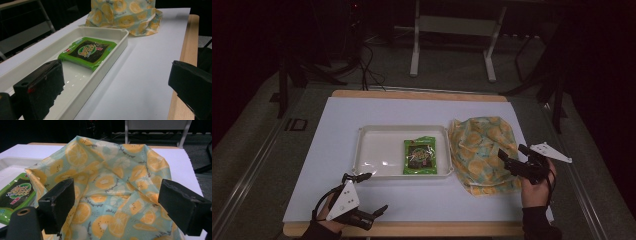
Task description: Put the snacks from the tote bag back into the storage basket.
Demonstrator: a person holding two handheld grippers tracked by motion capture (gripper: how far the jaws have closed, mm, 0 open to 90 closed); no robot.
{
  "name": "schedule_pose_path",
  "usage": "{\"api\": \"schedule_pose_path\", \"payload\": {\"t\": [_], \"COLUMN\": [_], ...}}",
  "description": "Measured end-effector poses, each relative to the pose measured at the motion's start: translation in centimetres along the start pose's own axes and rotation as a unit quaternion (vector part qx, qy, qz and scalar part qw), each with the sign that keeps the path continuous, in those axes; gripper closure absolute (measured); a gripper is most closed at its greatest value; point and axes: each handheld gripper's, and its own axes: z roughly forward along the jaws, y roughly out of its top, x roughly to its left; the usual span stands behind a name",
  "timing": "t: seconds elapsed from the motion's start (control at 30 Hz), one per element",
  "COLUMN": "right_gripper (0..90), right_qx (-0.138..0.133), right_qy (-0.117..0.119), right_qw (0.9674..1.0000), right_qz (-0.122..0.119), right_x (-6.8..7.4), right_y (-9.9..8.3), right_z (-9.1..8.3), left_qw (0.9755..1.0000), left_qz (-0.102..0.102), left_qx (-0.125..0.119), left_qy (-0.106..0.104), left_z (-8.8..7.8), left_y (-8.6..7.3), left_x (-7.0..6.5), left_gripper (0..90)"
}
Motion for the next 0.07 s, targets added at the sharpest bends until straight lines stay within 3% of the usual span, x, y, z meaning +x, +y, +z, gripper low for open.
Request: {"api": "schedule_pose_path", "payload": {"t": [0.07], "right_gripper": [13.9], "right_qx": [-0.001], "right_qy": [-0.002], "right_qw": [1.0000], "right_qz": [-0.003], "right_x": [0.00], "right_y": [0.01], "right_z": [-0.03], "left_qw": [1.0000], "left_qz": [-0.001], "left_qx": [0.000], "left_qy": [0.000], "left_z": [0.01], "left_y": [0.00], "left_x": [0.00], "left_gripper": [0.8]}}
